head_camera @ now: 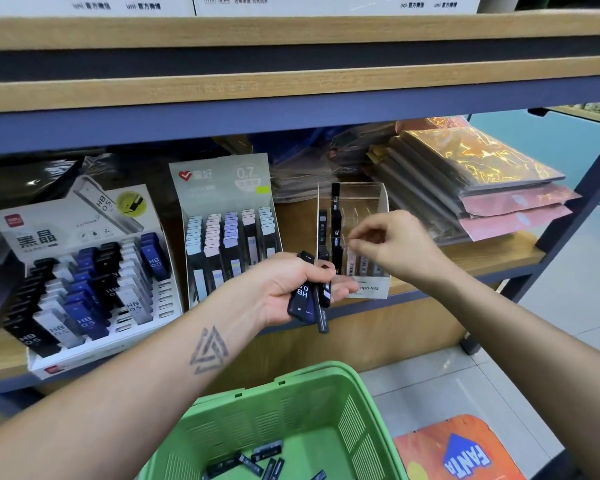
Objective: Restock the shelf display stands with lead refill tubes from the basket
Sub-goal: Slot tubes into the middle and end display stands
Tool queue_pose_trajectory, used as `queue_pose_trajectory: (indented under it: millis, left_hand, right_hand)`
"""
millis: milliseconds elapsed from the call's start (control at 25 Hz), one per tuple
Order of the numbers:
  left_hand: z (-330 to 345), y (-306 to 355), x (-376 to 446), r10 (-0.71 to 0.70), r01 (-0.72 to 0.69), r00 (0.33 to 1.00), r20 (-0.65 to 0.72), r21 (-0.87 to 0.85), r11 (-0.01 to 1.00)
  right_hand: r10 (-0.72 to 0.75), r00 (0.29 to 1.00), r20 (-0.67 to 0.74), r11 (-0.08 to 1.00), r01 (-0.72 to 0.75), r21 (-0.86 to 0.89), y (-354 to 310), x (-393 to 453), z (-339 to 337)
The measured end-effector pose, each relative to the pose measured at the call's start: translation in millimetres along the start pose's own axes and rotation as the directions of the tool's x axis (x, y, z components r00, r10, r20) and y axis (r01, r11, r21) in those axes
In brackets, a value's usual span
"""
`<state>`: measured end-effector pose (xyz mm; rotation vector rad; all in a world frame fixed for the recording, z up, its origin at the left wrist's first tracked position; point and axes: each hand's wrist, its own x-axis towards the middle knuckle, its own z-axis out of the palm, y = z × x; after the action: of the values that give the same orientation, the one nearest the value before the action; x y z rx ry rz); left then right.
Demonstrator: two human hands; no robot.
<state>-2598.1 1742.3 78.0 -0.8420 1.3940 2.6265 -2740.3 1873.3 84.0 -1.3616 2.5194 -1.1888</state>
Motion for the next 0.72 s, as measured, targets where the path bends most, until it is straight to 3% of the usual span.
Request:
queue_pose_trajectory:
  millis: [80,160,240,320,400,560,640,720]
  left_hand:
    - [1,0,-2,0.01,-0.01,1.0,0.0,-0.022,1.0]
    - [-1,0,-3,0.028,-0.027,1.0,-0.015,0.021,0.999]
    - [-4,1,-4,0.052,-0.05,0.998,-0.033,0.072,0.996]
    - [-6,1,-8,0.071,-0.068,0.997,-0.022,0.096,0.993]
    - [-6,2,-12,0.091,-0.091,0.996,0.003,0.092,0.992]
    - [-4,5,-16,0.123,-0.12,0.989,0.083,-0.042,0.992]
    - [-6,7,-15,0.117,-0.11,0.99,0.083,-0.091,0.99]
    - [-11,8,-11,0.081,-0.08,0.996,0.029,-0.034,0.996]
  right_hand:
    - [0.016,0.977,0.213,0.971,-0.066,0.232,-13,-5,0]
    - [-0.005,0.922,0.387,0.96,-0.104,0.26,-19,-7,1]
    - [-0.006,0.887,0.461,0.974,-0.1,0.204,-21,-7,1]
    - [0.004,0.877,0.48,0.976,-0.108,0.188,-23,-6,2]
    - [0.029,0.869,0.494,0.93,-0.205,0.306,-25,-6,2]
    - [0.146,0.884,0.445,0.702,-0.409,0.583,-21,-2,0]
    - [0.197,0.892,0.407,0.568,-0.442,0.694,-17,0,-3]
    - [0.189,0.906,0.379,0.534,-0.419,0.734,-17,0,-4]
